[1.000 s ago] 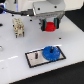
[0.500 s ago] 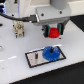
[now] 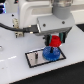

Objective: Insert the blue gear onto the right peg, followed by the red gear

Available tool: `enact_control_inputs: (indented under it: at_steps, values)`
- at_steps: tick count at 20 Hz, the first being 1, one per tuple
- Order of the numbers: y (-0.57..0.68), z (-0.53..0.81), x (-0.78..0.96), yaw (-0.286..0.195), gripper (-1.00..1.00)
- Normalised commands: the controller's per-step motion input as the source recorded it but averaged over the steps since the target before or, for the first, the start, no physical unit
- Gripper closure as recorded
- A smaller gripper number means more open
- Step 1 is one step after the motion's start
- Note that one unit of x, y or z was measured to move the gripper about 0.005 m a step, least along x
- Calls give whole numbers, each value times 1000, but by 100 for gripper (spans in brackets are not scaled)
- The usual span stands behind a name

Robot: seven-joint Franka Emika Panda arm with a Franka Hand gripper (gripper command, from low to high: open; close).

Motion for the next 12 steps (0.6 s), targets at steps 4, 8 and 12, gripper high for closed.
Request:
enact_control_inputs:
  at_steps: [4,8,12]
  values:
    - [-140,-23,362,0,100]
    - [-99,-85,207,0,100]
    - [0,75,76,0,100]
